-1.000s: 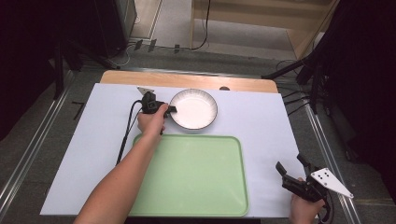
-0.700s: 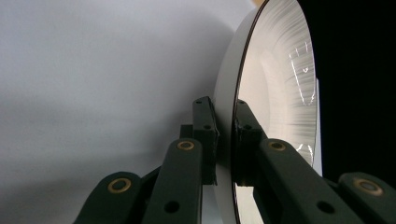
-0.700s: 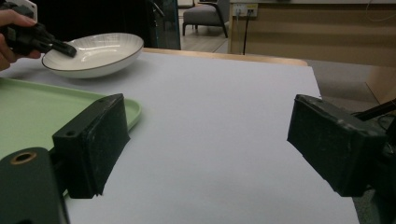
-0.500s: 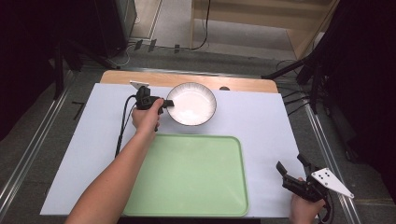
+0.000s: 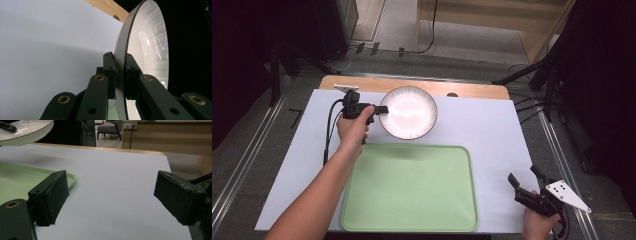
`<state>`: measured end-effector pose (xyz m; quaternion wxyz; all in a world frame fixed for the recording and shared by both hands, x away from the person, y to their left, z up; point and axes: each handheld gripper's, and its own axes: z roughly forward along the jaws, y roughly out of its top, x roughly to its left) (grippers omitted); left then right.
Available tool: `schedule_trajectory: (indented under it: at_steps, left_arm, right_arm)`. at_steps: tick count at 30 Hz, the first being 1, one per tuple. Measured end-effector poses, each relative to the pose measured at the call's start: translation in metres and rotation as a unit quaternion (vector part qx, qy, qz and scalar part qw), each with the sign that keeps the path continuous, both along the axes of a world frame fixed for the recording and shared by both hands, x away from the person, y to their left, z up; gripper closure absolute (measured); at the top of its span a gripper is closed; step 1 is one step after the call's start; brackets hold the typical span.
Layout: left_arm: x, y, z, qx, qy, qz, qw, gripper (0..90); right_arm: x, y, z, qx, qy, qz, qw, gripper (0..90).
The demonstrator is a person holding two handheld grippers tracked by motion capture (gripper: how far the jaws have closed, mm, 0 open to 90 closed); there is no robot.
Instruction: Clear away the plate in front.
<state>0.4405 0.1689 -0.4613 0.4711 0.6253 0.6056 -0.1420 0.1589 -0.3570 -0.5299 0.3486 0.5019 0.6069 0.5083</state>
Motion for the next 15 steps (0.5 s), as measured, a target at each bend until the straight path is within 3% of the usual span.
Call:
schedule_trajectory:
  at_steps: [6, 15]
  left_arm:
    - [-0.023, 0.011, 0.004, 0.005, -0.012, -0.014, 0.9998, 83.3]
    - [-0.059, 0.023, 0.0, 0.011, -0.014, -0.041, 0.999, 83.2]
  right_arm:
    - [0.0, 0.0, 0.0, -0.002, 0.0, -0.001, 1.0, 12.7]
    - [0.0, 0.0, 0.0, 0.0, -0.001, -0.001, 1.0, 12.7]
